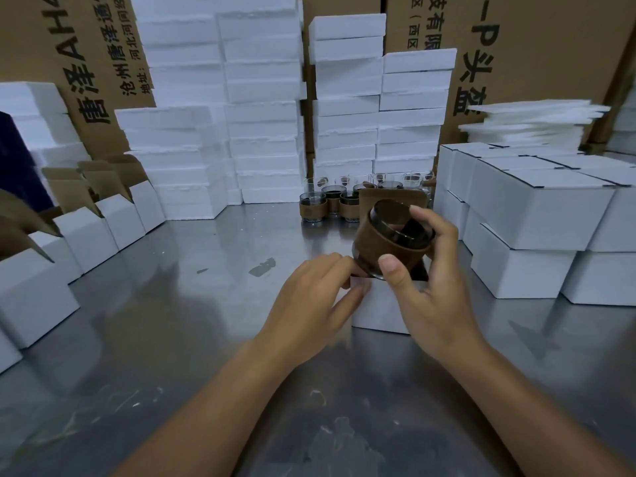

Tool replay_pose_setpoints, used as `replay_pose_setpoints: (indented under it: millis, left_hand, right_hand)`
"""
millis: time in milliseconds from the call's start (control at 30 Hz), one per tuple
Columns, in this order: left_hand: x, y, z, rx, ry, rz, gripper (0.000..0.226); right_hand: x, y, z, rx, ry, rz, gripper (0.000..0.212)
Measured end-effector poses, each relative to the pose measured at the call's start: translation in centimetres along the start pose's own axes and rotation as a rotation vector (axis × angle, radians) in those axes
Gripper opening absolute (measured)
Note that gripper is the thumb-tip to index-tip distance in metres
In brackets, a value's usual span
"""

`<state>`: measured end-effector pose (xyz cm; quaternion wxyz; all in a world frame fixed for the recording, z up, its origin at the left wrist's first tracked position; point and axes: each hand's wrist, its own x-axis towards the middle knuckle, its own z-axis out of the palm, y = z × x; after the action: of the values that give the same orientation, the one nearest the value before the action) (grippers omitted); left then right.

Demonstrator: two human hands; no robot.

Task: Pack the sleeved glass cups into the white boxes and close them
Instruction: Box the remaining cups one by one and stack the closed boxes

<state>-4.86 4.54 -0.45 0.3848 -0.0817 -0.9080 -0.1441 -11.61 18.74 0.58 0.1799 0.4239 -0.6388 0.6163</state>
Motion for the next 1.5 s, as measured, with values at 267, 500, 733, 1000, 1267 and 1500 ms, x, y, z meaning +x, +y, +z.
replay_pose_setpoints:
  millis: [267,500,733,1000,1267,1500]
  left_hand:
    - [-0.1,-0.2,0.2,-0.049,0.024,0.014,0.023]
    - [-0.1,0.1,0.1,-0.077,0.064,0.033,0.024]
    - [-0.1,0.0,0.0,-0.085,0.058,0.006,0.024]
    - [-0.1,-0.3,0.2,-0.086,0.041,-0.026,0.023]
    - [0.0,-0.2,0.1,-0.068,0.045,-0.025,0.02]
    - [0.1,-0.1,-0.4,-0.261,0.046,-0.161,0.041]
  right_hand:
    - [0.2,0.0,-0.1,0.055,0.042,0.035,0.044]
    - [0.0,0.5,-0.2,-0.198,0.005,-0.067,0.054]
    - [0.2,1.1,-0.7,-0.28,-0.09,-0.029,0.03]
    - [0.2,0.9,-0.8,-0.268,-0.218,0.005,0.019]
    - [0.1,1.6,-1.0,-0.431,-0.278,-0.042,0.029]
    - [0.5,1.1,-0.4,-0.077,0.115,0.079,0.023]
